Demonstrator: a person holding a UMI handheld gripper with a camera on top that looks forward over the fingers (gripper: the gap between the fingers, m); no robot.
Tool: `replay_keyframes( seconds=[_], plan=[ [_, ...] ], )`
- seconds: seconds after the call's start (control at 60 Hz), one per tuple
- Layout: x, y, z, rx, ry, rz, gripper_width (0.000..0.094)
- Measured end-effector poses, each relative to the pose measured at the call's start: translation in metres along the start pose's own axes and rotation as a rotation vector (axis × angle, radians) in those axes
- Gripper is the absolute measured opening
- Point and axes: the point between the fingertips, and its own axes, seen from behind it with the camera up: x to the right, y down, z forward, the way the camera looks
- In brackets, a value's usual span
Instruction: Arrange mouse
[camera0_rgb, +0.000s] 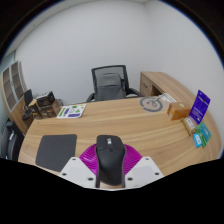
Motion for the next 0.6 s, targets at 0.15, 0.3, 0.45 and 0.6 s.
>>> replay_keyframes(
  seconds=[0.15,0.3,0.45,0.6],
  plan=[
    [-0.092,-0.044,0.000,0.060,-0.073,-0.034,0.0277],
    [-0.188,-0.031,0.028,0.039,-0.156,-0.067,0.0278],
    [-0.244,0.021,0.068,-0.015,-0.155,-0.153,0.0277],
    [-0.262,0.074,0.106,-0.082,-0.131,-0.184,0.0279]
  ],
)
